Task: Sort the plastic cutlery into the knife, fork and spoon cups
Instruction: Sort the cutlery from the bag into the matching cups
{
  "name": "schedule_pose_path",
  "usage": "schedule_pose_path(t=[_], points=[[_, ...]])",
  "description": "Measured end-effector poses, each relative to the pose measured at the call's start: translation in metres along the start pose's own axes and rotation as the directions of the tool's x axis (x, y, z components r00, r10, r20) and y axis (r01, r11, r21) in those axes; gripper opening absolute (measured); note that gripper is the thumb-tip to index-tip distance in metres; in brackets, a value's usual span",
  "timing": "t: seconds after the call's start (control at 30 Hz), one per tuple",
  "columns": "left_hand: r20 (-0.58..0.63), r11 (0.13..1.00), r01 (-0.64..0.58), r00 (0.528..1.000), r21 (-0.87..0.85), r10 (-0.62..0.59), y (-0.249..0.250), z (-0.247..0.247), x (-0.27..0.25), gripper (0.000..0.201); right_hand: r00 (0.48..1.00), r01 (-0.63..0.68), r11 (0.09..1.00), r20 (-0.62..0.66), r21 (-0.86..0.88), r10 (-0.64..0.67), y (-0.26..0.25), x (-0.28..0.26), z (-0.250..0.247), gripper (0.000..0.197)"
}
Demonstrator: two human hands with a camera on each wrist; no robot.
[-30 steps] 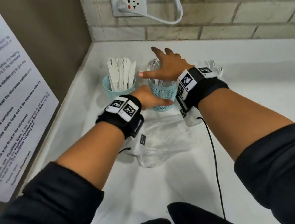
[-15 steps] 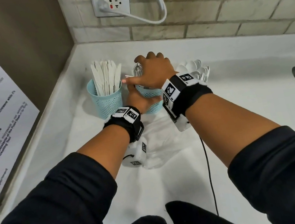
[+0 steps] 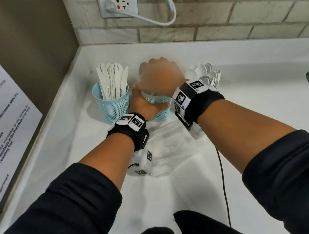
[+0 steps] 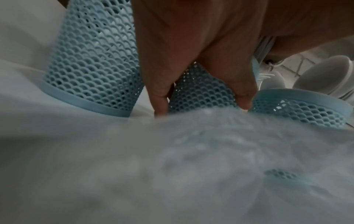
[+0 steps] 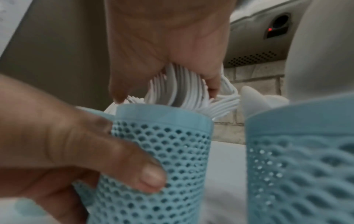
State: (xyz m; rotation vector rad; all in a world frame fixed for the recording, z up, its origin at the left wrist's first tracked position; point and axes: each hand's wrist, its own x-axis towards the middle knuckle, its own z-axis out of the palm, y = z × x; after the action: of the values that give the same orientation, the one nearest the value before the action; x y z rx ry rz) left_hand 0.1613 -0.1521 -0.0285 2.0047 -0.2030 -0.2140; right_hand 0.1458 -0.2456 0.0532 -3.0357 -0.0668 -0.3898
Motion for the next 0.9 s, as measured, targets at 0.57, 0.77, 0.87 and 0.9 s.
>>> schedule_pose_path(t=[0.57,0.77,0.87,0.9], points=[[0.062,1.000,0.012,0.998,0.024,-0.014,-0.002,-0.004,0.000,0.101,0.994,-0.103,0.991,0.035,0.087,0.100,0.013,0.010,0.000,0.049],[0.082,1.000,0.012,0.997,0.019,-0.014,-0.001,-0.003,0.000,0.108,0.994,-0.099,0.987,0.063,0.128,0.091,0.013,0.015,0.001,0.055],[0.074,0.999,0.026,0.997,0.021,-0.027,-0.002,-0.003,0.001,0.112,0.998,-0.049,0.985,0.033,0.166,0.044,0.013,0.016,0.005,0.042],[0.072,1.000,0.020,0.997,0.022,-0.022,-0.003,-0.002,0.001,0.110,0.999,-0.038,0.980,-0.011,0.194,0.040,0.013,0.015,0.006,0.037]])
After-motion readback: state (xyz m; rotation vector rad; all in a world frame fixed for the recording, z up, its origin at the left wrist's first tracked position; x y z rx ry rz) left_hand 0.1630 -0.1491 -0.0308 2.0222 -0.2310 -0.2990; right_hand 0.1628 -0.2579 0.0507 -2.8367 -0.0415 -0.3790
